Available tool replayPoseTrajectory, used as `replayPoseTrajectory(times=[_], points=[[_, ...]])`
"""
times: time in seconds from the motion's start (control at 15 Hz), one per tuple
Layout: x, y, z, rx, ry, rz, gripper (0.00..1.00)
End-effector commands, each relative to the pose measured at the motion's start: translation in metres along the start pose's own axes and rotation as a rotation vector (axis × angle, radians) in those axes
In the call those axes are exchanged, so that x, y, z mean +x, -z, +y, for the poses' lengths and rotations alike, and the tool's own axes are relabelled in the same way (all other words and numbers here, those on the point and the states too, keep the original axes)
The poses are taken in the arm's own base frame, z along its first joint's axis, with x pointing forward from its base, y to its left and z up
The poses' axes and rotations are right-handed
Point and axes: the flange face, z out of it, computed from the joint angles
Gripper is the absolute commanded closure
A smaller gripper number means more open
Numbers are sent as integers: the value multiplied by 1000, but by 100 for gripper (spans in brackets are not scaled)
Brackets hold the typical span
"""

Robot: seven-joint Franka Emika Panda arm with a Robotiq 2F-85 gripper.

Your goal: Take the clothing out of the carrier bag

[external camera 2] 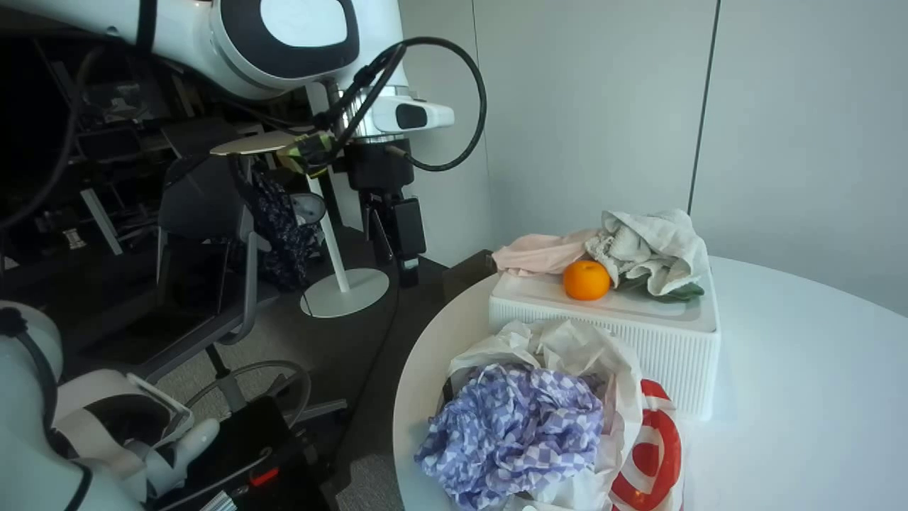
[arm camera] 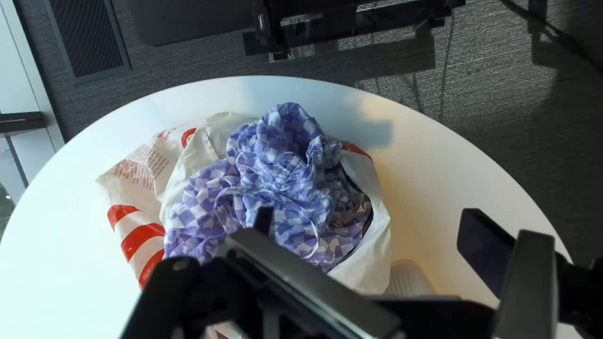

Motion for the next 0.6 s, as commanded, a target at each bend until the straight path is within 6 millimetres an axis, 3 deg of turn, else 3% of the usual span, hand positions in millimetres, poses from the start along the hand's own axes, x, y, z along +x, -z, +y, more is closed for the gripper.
replayPoseTrajectory(times=[0.0, 0.2, 0.53], points=[[0, 0, 0, 0, 0, -1, 0], [3, -3, 1, -8, -37, 7, 0], [20, -41, 21, 16, -190, 81, 0]])
